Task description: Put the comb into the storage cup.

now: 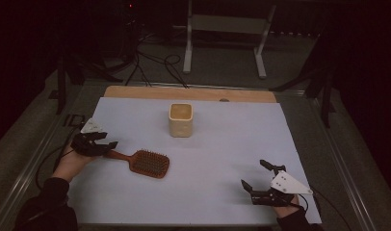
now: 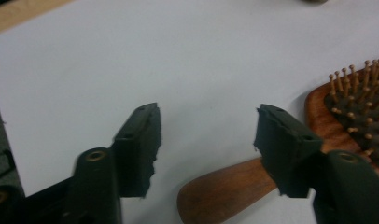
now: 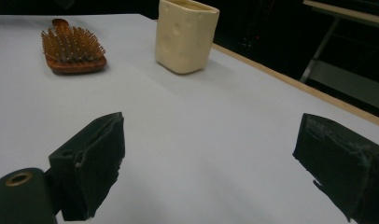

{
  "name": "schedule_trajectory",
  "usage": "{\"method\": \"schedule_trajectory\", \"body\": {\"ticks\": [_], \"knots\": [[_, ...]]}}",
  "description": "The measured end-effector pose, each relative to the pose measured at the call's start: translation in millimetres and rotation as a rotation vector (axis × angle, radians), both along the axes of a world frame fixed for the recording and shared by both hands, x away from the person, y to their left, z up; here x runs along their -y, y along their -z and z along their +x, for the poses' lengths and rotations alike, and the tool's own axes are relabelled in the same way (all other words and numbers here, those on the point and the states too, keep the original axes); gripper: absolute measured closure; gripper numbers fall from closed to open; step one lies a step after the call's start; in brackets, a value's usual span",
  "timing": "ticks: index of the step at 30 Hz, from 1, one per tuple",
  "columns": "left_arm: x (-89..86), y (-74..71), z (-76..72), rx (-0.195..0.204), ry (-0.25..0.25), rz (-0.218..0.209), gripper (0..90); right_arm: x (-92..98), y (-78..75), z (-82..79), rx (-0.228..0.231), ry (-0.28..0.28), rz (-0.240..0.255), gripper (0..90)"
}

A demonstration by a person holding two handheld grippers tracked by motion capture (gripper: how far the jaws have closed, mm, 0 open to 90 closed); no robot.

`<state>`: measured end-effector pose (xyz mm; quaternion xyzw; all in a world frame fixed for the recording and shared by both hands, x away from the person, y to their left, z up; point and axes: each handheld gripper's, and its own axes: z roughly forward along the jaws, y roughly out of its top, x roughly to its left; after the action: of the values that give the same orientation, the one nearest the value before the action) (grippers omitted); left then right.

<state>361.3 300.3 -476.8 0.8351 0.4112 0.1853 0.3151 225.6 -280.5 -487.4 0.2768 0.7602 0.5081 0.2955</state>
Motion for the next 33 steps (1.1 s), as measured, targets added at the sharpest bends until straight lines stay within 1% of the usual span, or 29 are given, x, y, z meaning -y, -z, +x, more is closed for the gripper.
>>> {"method": "schedule_trajectory", "body": {"ticks": [2, 3, 4, 6, 8, 9, 10, 12, 14, 16, 19, 20, 21, 22, 24, 26, 28, 33], "knots": [[-0.3, 1.1, 0.8, -0.002, -0.005, 0.001, 45.3, -0.2, 0.2, 0.1, -0.001, -0.002, 0.000, 8.4], [-0.1, 2.3, 2.2, -0.004, -0.016, 0.013, 45.3, -0.5, 0.2, 0.0, 0.001, -0.004, -0.001, 8.4], [0.0, 2.7, 3.0, -0.007, -0.019, 0.020, 48.9, -0.8, 0.0, -0.5, 0.002, -0.006, -0.002, 8.4], [0.8, 3.7, 4.4, -0.007, -0.028, 0.027, 51.8, 0.0, -0.1, -0.2, 0.002, -0.004, 0.000, 8.4], [2.4, 4.1, 5.7, -0.013, -0.027, 0.043, 56.9, 0.4, -0.4, -0.3, 0.003, 0.000, 0.005, 8.4], [2.8, 4.1, 6.3, -0.024, -0.021, 0.050, 60.8, 0.7, -0.4, -0.3, 0.004, 0.000, 0.005, 8.4], [4.1, 4.8, 6.7, -0.027, -0.017, 0.064, 62.2, 1.0, -0.3, -0.2, 0.003, 0.001, 0.004, 8.4], [5.2, 5.2, 6.6, -0.031, -0.006, 0.075, 65.6, 0.9, -0.5, -0.2, 0.001, 0.000, 0.007, 8.4], [5.5, 5.5, 7.0, -0.034, -0.007, 0.080, 69.6, 0.4, -0.5, -0.5, 0.005, -0.001, 0.004, 8.4], [4.7, 5.2, 7.1, -0.035, -0.002, 0.075, 74.8, 0.7, 0.0, -0.2, -0.002, 0.000, 0.006, 8.4], [4.5, 5.1, 7.5, -0.034, -0.003, 0.078, 81.6, 1.0, -0.2, -0.1, -0.001, 0.001, 0.005, 8.4], [4.5, 5.2, 8.1, -0.039, 0.006, 0.078, 81.6, 0.8, -0.3, -0.3, 0.002, 0.002, 0.007, 8.4], [4.6, 5.3, 8.4, -0.037, 0.005, 0.082, 86.6, 1.1, -0.2, -0.3, 0.001, 0.002, 0.004, 8.4], [4.5, 5.3, 8.8, -0.041, 0.006, 0.079, 89.1, 1.2, 0.0, -0.1, -0.002, 0.001, 0.006, 8.4], [5.1, 5.6, 10.0, -0.041, 0.004, 0.092, 89.7, 1.1, -0.2, -0.1, -0.001, 0.001, 0.005, 8.4], [5.4, 5.8, 10.8, -0.043, 0.006, 0.093, 89.9, 0.9, -0.3, -0.2, 0.001, 0.001, 0.005, 8.4], [6.4, 6.7, 13.3, -0.058, 0.007, 0.099, 90.0, 1.4, 0.2, 0.3, -0.002, 0.000, 0.008, 8.4], [9.6, 12.9, 17.0, -0.085, 0.009, 0.134, 90.0, 1.6, 0.2, 0.0, -0.002, 0.000, 0.008, 8.4]]}}
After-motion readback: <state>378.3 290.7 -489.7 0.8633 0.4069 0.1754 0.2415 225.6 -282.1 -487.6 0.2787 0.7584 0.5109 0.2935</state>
